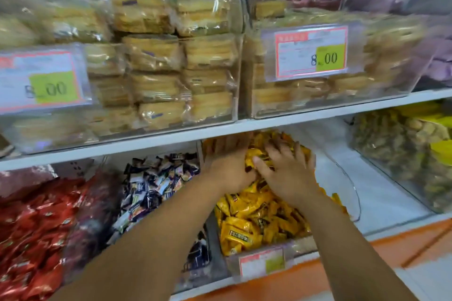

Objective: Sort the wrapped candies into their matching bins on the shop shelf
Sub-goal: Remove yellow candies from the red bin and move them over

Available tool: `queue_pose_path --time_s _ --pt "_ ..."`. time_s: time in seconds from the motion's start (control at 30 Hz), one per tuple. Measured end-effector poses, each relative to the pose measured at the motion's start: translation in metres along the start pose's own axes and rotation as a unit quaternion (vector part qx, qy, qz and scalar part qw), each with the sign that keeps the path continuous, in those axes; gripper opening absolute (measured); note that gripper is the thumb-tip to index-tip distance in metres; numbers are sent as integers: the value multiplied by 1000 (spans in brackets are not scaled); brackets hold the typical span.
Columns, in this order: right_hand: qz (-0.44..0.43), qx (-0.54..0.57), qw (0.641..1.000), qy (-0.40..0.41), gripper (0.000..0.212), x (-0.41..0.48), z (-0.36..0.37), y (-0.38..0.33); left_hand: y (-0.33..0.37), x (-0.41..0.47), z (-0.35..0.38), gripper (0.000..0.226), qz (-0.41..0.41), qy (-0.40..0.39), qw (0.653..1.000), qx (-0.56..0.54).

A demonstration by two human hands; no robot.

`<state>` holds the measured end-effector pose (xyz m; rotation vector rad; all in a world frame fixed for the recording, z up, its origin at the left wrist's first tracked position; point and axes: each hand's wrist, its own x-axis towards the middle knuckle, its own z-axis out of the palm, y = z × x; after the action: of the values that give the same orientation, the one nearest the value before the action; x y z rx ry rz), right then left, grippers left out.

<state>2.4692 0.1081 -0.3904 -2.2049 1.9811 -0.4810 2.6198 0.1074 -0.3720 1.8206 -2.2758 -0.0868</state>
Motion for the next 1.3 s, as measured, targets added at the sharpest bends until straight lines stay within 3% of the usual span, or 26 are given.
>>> queue_pose_path --time_s 0.1,0.23,0.37,0.57,0.7,0.87,0.93,1.0,1.1,1.17,1.3 --pt "-17 -19 999 -23 62 6 8 11 -7 17 9 86 -7 -65 997 51" --pt "5 9 1000 -18 69 33 11 14 -4 34 7 81 -27 -63 997 30" --pt "1 5 999 -51 77 34 12 12 -2 19 -3 92 -16 -120 991 60" --pt "-15 -37 999 -2 70 -10 15 6 6 -31 -1 91 10 -110 976 190" --pt "16 -32 999 -9 65 -32 11 6 19 -46 -5 86 -12 -158 968 196" --pt "58 -21 998 -5 71 -44 7 4 26 -61 -2 81 -17 -144 960 239" --pt "65 -13 997 -29 73 -47 6 4 28 -62 -5 81 -22 -156 964 213" --pt "70 14 997 -21 70 -48 0 3 30 -65 -15 78 -13 -144 982 118" --pt "53 30 997 54 60 -49 -18 -3 17 -89 -46 70 -3 -54 998 -19" --pt "13 43 996 76 52 -54 -25 -16 -7 -124 -66 65 -9 8 999 -36" --pt "-111 102 988 25 44 -75 -22 -75 -83 -207 -83 62 -110 32 993 -22"
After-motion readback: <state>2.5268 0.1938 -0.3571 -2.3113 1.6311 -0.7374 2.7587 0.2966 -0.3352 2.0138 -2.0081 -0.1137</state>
